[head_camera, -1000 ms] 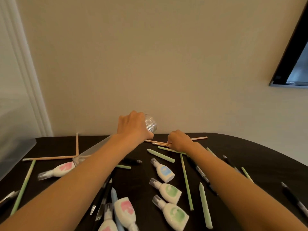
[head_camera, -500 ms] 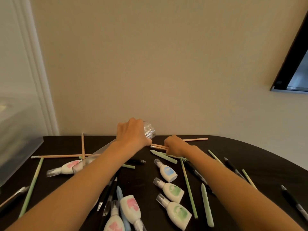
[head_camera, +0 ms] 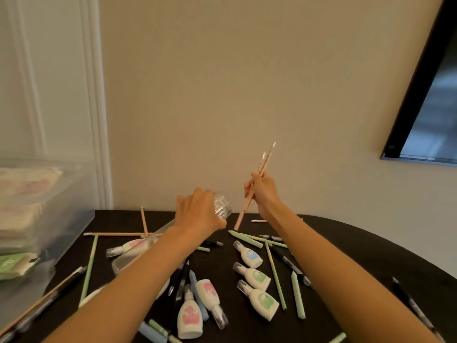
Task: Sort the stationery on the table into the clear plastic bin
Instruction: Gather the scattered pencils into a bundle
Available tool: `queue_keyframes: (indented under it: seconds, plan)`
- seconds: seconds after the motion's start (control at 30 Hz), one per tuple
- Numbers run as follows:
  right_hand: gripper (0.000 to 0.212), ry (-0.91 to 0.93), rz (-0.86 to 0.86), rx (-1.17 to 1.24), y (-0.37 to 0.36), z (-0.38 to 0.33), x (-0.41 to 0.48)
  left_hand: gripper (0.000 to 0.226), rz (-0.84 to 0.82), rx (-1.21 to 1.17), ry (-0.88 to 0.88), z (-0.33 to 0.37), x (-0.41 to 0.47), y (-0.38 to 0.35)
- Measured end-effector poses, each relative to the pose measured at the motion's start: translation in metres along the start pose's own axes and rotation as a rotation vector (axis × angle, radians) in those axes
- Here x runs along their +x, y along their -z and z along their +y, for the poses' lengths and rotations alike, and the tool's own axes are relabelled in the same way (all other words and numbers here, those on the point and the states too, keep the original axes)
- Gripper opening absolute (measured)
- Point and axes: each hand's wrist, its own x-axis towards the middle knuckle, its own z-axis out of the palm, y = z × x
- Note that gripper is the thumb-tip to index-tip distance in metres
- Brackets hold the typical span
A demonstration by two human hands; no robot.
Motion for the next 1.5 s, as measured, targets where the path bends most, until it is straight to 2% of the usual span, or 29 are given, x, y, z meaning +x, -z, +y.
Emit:
queue_keyframes:
  seconds: [0.07, 0.13, 0.3, 0.4, 0.47, 0.53, 0.6, 0.67, 0.77, 0.83, 1.1, 1.2, 1.33, 1.4, 1.5]
  plan:
    - [0.013, -0.154, -0.057, 0.436, -0.002, -0.015, -0.017, 0.056, 0.0, -0.014, -0.006, -0.002, -0.014, 0.006]
    - [0.014, -0.216, -0.06, 0.631, 0.0, -0.023, -0.029, 0.055, -0.017, -0.013, -0.014, -0.006, -0.028, 0.01]
    - [0.015, -0.241, 0.105, 0.734, 0.001, -0.032, -0.042, 0.054, -0.037, -0.035, -0.075, -0.013, -0.057, 0.02]
    - [0.023, -0.282, 0.074, 0.756, -0.012, -0.031, -0.066, 0.053, -0.028, -0.055, -0.086, -0.011, -0.066, 0.024]
    - [0.034, -0.344, -0.068, 0.711, -0.026, -0.026, -0.088, 0.05, -0.014, -0.074, -0.076, -0.01, -0.07, 0.026]
    - [0.036, -0.363, -0.228, 0.498, -0.034, -0.023, -0.107, 0.049, -0.007, -0.105, -0.044, -0.012, -0.072, 0.026]
    - [0.017, -0.311, -0.337, 0.151, -0.031, -0.018, -0.112, 0.049, -0.015, -0.143, -0.005, -0.015, -0.075, 0.026]
    - [0.007, -0.269, -0.384, -0.035, -0.023, -0.018, -0.115, 0.05, -0.029, -0.161, 0.026, -0.02, -0.079, 0.026]
    - [0.004, -0.249, -0.415, 0.035, -0.014, -0.016, -0.114, 0.051, -0.016, -0.171, 0.038, -0.021, -0.081, 0.026]
    - [0.012, -0.225, -0.435, 0.094, -0.013, -0.018, -0.119, 0.051, 0.006, -0.219, 0.051, -0.02, -0.08, 0.026]
    - [0.025, -0.172, -0.384, 0.084, -0.005, -0.018, -0.115, 0.052, 0.057, -0.2, 0.067, -0.014, -0.069, 0.024]
    - [0.023, -0.153, -0.433, -0.108, -0.002, -0.013, -0.114, 0.051, 0.053, -0.166, 0.062, -0.012, -0.062, 0.023]
    - [0.034, -0.148, -0.411, -0.112, 0.013, -0.007, -0.097, 0.05, 0.035, -0.1, 0.052, -0.008, -0.048, 0.016]
    - [0.033, -0.158, -0.342, -0.17, 0.025, 0.002, -0.079, 0.05, 0.026, -0.068, 0.053, -0.006, -0.038, 0.012]
    - [0.025, -0.219, -0.139, -0.333, 0.049, 0.026, -0.042, 0.054, -0.008, -0.026, 0.05, -0.005, -0.017, 0.004]
